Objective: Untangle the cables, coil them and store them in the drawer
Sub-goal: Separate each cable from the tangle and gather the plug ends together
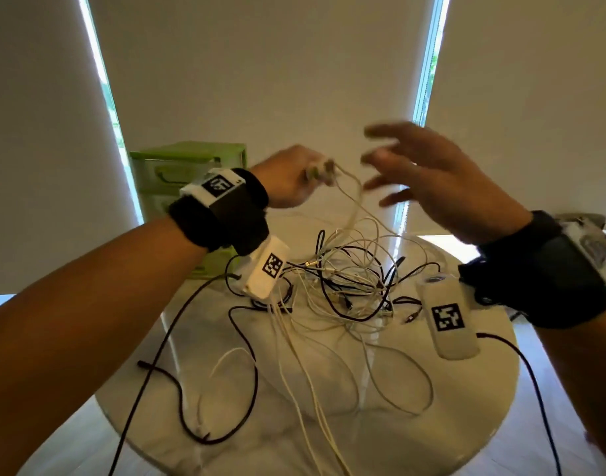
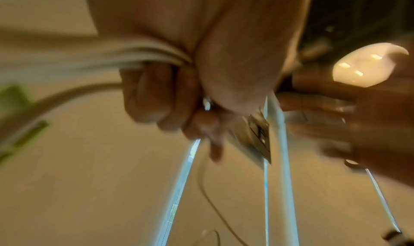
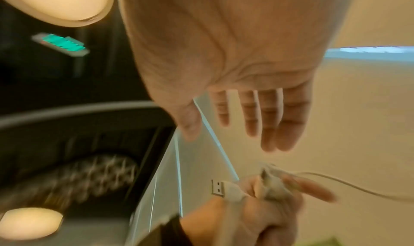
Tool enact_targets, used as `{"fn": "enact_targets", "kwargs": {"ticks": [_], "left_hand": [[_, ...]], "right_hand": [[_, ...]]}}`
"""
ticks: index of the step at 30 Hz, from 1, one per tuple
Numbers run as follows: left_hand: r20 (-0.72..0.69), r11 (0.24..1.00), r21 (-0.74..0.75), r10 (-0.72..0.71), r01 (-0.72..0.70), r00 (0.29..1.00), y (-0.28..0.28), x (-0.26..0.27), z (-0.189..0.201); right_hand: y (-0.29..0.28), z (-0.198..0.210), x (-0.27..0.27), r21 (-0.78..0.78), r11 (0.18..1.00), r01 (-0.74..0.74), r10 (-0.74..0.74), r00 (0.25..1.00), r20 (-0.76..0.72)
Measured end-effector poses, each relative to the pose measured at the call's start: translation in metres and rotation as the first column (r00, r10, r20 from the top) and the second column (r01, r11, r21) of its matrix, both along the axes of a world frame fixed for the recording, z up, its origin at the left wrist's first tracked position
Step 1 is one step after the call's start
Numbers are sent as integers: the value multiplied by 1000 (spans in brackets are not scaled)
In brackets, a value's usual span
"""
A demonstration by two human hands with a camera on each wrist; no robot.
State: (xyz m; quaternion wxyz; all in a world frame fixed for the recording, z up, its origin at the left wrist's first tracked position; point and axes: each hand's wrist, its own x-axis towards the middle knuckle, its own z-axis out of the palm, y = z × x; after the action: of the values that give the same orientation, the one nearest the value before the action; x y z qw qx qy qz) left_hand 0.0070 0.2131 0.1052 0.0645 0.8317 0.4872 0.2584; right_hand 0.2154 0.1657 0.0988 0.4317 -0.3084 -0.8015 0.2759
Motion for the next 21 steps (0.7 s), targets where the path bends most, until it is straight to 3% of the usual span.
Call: {"fn": "enact_targets", "kwargs": {"ticks": [2,4,7,8,9,10,12,14,15,17,21], "left_hand": [[-160,991,-104,-101,85,982,-3,13,0],[-181,993,-105,-64,45,981,2,16,2],[-55,981,-180,64,-73,996,12,3,1],[10,972,-215,104,-99,995,13,-2,-1],[84,964,-240,135,-112,987,13,-6,-2],[157,960,-258,149,-105,976,10,-8,-2],[285,956,-288,134,-48,949,7,-9,-1],[339,952,-304,92,17,936,4,-4,-1],[335,950,-311,81,29,939,2,-1,-1],[325,945,-325,79,33,943,-1,7,-4],[401,929,-365,94,64,911,-6,13,-8]], "right_hand": [[-7,0,-10,294,956,-21,-49,973,227],[-10,-7,-19,406,911,-65,-164,848,504],[5,-28,-8,339,941,5,-277,587,761],[10,-35,-3,290,956,47,-276,478,834],[14,-40,2,245,966,84,-257,420,870],[18,-43,5,188,975,115,-220,424,879],[24,-42,7,72,985,158,-156,620,769],[27,-32,0,74,975,211,-218,822,525],[29,-24,-4,90,967,238,-254,885,390],[29,-11,-14,66,972,227,-236,953,190],[27,3,-21,205,972,117,-139,986,96]]}}
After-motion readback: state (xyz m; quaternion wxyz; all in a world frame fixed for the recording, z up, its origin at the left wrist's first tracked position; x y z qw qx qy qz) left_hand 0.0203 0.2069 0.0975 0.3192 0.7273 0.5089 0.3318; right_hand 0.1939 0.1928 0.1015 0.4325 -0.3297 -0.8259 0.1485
